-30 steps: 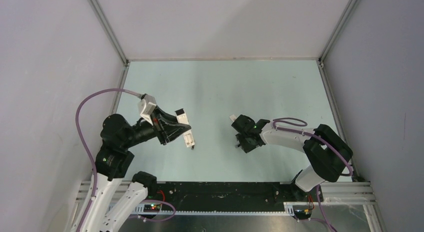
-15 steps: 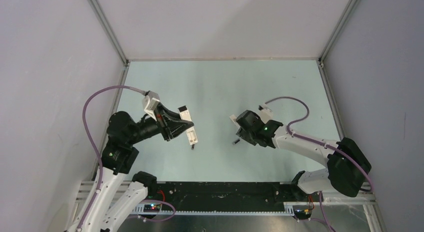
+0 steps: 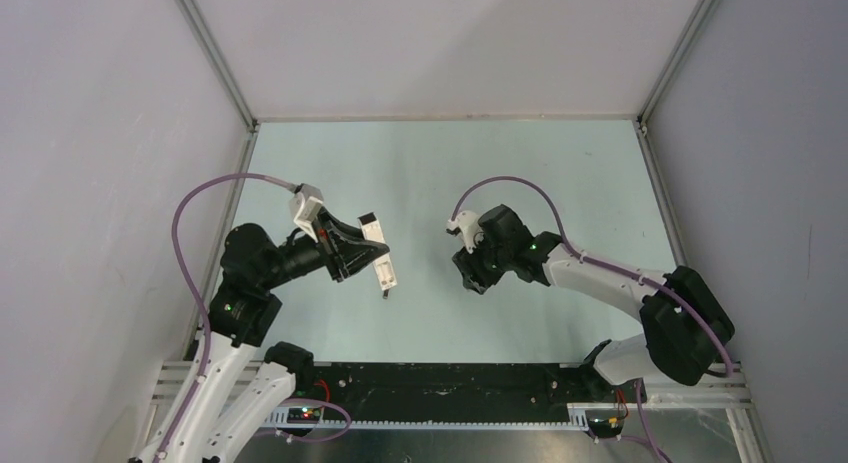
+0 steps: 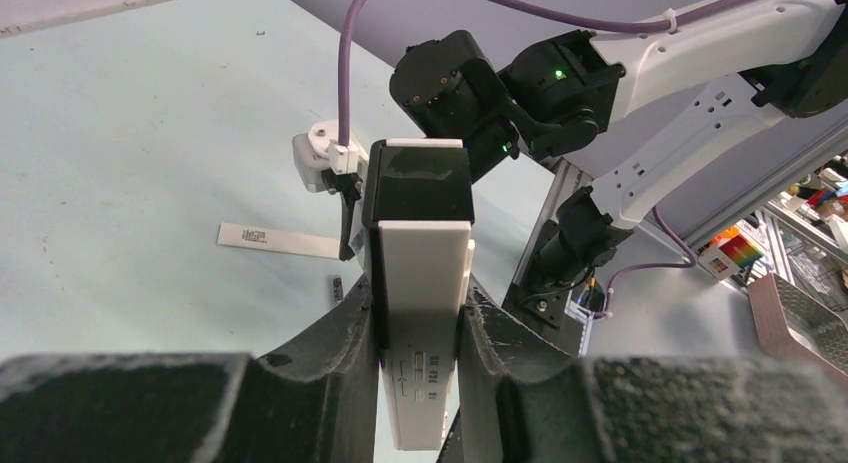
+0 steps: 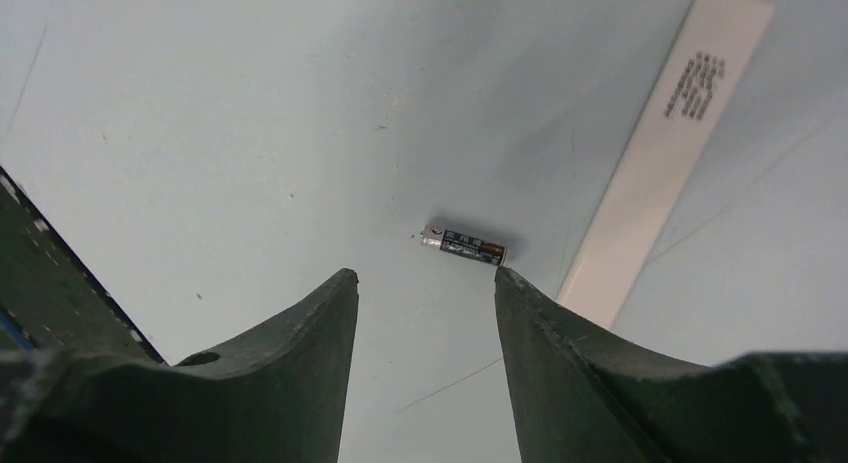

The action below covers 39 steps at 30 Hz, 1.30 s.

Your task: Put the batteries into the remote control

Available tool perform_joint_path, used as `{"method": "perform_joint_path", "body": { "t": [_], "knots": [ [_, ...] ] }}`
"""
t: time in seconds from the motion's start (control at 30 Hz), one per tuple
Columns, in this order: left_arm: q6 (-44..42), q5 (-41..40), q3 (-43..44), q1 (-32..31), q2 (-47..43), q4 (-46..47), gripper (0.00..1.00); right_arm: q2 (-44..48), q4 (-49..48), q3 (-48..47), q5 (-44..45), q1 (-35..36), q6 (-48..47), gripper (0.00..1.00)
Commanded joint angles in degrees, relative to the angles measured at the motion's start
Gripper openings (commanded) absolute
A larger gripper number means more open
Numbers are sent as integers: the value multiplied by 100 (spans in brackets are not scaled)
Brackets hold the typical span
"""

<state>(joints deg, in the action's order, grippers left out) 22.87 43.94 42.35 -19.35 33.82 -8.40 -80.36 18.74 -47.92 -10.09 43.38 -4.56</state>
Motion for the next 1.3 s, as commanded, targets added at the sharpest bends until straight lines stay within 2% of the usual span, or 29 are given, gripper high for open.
{"method": "perform_joint_path", "body": {
  "t": [0.0, 0.17, 0.3, 0.57, 0.77, 0.9, 1.0, 1.27],
  "knots": [
    [-49, 124, 28, 10, 13, 214, 8, -198, 9, -344, -947, -205, -1867, 57],
    [-132, 199, 98, 61, 4, 162, 8, -617, 657, -530, -824, -201, -3175, 58],
    [-212, 170, 134, 145, -71, 100, 8, -900, 641, -557, -532, -182, -3660, 58],
    [-246, 306, 220, 274, 0, 39, 8, -1305, -39, -556, -188, -6, -3956, 56],
    [-272, 339, 205, 355, -26, 21, 8, -1458, 29, -552, -309, 42, -4058, 52],
    [-281, 385, 203, 378, 8, 12, 8, -1536, 29, -601, -385, 52, -4017, 45],
    [-283, 411, 216, 403, 12, 5, 8, -1651, 328, -715, -405, 48, -3929, 32],
    [-200, 474, 150, 413, 1, -3, 8, -1678, 856, -972, -455, 5, -3434, 6]
  ]
}}
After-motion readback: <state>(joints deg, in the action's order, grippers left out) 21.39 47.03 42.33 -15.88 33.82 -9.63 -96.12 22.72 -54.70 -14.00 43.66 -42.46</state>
